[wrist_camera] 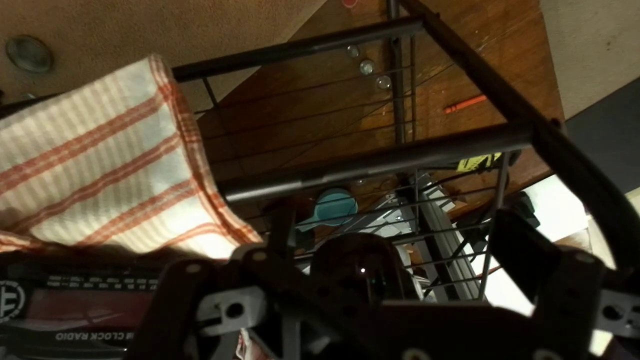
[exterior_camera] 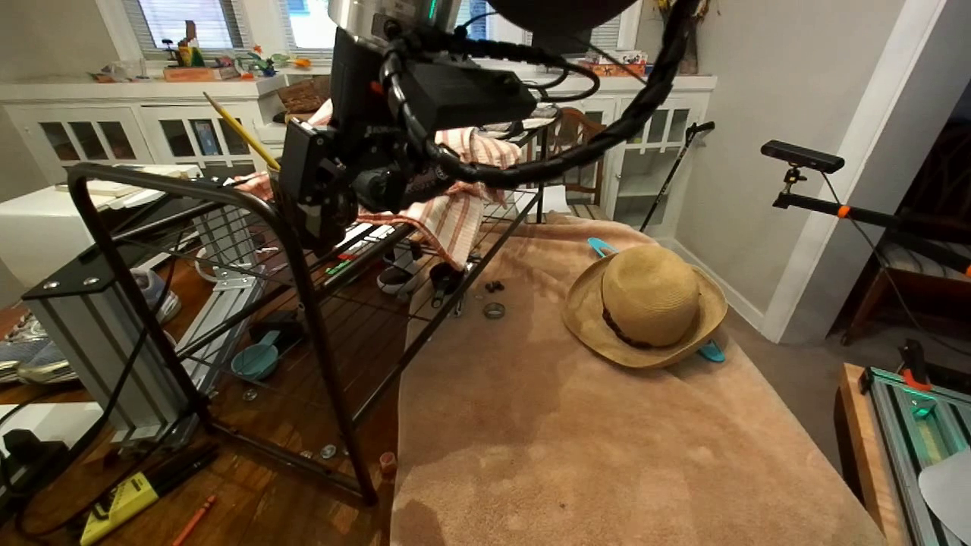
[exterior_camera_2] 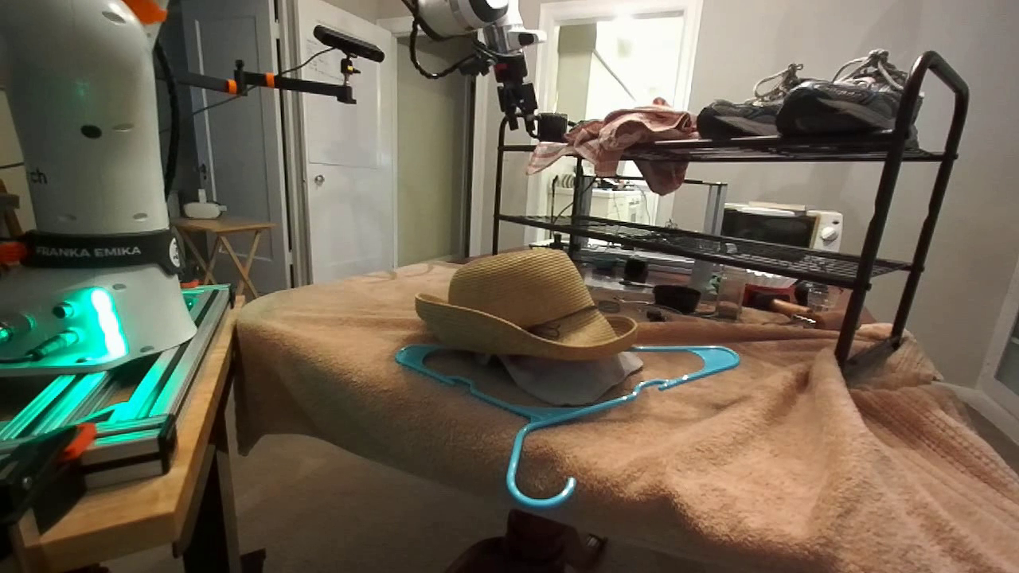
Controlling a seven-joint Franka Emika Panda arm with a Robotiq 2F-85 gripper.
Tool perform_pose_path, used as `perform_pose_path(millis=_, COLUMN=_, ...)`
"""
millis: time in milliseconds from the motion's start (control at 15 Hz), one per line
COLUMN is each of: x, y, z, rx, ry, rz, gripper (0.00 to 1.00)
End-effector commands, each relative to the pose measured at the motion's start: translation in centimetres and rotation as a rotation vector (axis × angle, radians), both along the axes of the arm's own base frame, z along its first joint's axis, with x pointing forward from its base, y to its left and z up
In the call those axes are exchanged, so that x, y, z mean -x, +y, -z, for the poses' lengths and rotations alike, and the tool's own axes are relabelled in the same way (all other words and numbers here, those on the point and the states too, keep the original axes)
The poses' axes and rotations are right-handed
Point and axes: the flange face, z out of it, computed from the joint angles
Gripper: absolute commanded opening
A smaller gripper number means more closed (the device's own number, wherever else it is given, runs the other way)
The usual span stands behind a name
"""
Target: Remove the black cup from the top rack and put it on the towel on the table
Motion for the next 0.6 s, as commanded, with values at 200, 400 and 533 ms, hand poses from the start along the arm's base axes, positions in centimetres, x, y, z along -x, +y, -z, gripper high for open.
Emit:
perform_pose_path(millis=200, x=-2.6, y=1.0, z=-1.0, rx=0.042, ry=-0.009, rz=0.008, gripper=1.00)
perform_pose_path(millis=400, x=-2.7, y=0.8, z=-2.3, rx=0.079, ry=0.044, rz=0.007, gripper=1.00)
perform_pose_path(millis=533, x=-2.8, y=0.7, z=-3.1, rx=0.092, ry=0.063, rz=0.007, gripper=1.00)
